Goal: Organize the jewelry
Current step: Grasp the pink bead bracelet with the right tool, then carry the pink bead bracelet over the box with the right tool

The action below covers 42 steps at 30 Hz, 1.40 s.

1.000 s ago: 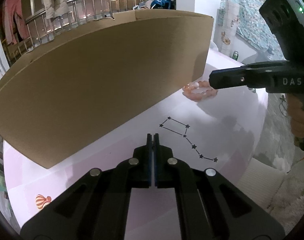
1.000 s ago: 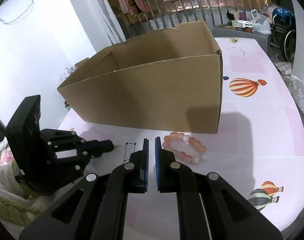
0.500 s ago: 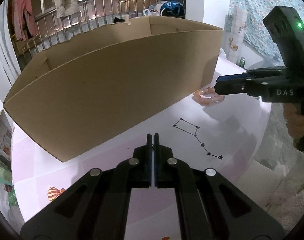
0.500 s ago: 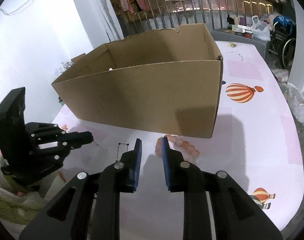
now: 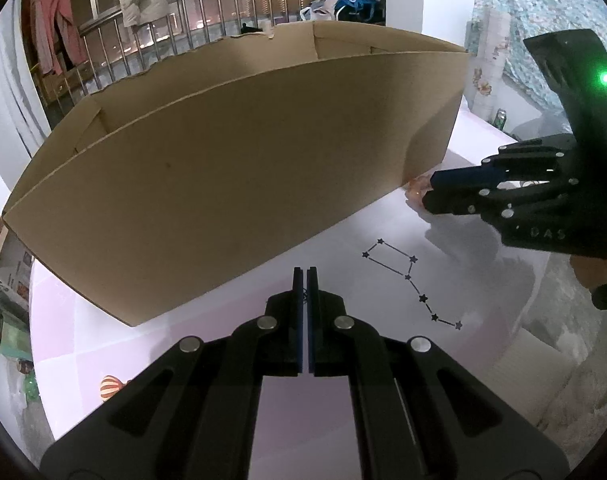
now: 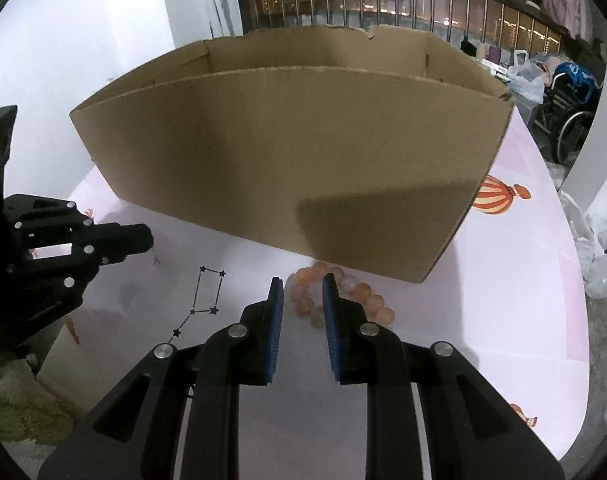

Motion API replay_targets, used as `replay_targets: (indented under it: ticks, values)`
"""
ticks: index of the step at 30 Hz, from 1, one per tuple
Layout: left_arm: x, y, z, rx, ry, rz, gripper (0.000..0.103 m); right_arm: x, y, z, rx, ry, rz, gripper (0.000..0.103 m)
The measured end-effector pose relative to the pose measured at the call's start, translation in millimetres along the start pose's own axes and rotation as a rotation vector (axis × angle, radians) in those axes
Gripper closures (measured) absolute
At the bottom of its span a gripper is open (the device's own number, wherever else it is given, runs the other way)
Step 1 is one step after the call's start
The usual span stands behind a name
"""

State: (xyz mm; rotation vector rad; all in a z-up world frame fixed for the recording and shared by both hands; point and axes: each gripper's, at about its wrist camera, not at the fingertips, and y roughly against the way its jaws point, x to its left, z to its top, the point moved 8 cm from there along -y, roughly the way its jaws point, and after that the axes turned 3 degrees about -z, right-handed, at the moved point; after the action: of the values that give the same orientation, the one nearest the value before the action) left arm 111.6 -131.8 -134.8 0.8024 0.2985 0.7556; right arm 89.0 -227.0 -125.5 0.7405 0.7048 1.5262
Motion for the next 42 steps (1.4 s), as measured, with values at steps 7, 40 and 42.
replay_targets:
  ticks: [7,40,42]
  values:
    - [-0.4,-2.4,1.9,0.018,-0.001,0.011,0.102,3.1,-8.7,2.0,0.019,0.014,-0.022,0.083]
    - [7.7,-7.5,0.9,0.043,0.017,0.033,0.102,1.2,-2.6,7.4,-0.007,-0.051,0.004,0.093]
    - [7.1,-7.2,0.6,0.043,0.018,0.032,0.102,0.9,-0.4,9.3,-0.014,-0.052,0.005,0.093]
